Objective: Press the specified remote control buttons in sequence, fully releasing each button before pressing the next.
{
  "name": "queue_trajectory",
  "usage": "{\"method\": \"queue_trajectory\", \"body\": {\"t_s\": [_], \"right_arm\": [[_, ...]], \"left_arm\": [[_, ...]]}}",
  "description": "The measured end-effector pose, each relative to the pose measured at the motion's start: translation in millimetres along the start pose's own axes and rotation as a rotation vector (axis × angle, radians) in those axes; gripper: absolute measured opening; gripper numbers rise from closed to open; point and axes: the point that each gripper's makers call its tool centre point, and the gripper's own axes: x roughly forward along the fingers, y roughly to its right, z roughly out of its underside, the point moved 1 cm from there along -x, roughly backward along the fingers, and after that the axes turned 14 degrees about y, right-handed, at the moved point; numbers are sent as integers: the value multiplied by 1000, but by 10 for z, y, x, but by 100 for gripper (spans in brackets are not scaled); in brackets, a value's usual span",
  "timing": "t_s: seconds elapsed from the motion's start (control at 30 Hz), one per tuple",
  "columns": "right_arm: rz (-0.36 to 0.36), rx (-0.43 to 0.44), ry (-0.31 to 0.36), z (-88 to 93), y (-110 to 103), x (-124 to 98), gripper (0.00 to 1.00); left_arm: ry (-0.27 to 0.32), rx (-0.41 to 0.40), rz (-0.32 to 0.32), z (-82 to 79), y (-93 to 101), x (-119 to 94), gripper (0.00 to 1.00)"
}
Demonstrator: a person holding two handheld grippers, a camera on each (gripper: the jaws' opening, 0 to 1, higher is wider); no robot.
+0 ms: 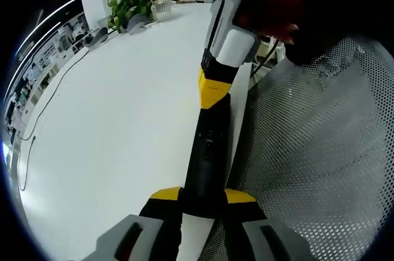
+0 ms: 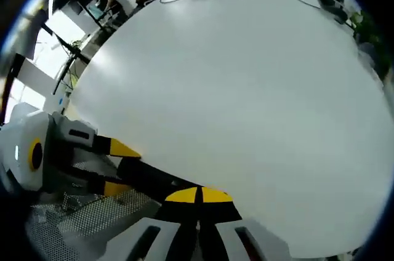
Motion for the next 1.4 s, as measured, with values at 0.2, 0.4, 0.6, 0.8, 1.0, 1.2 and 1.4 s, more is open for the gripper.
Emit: {"method": "queue_trajectory", "body": {"t_s": [0.2, 0.4, 0.6, 0.8, 1.0, 1.2, 1.4], "right_arm": [[-27, 28, -18, 34, -59, -24, 0], [-28, 23, -27, 58, -72, -38, 0], [-35, 33, -39, 80, -90, -53, 0], [-41, 38, -46, 86, -106, -55, 0], [-37, 4, -56, 85, -127, -38, 0], [-11, -56, -88, 102, -128, 23, 0], [1, -93, -98, 99, -114, -3, 0]], "left_arm": [[0, -1, -2, -4, 2, -3, 24], [1, -2, -2, -6, 10, -5, 24], [2, -1, -3, -7, 9, -5, 24], [4, -2, -3, -10, 12, -4, 24], [2, 1, -1, -11, 10, 1, 24], [-4, -2, -1, -17, 0, 8, 25], [-2, 2, 2, -17, -4, 12, 25]]}}
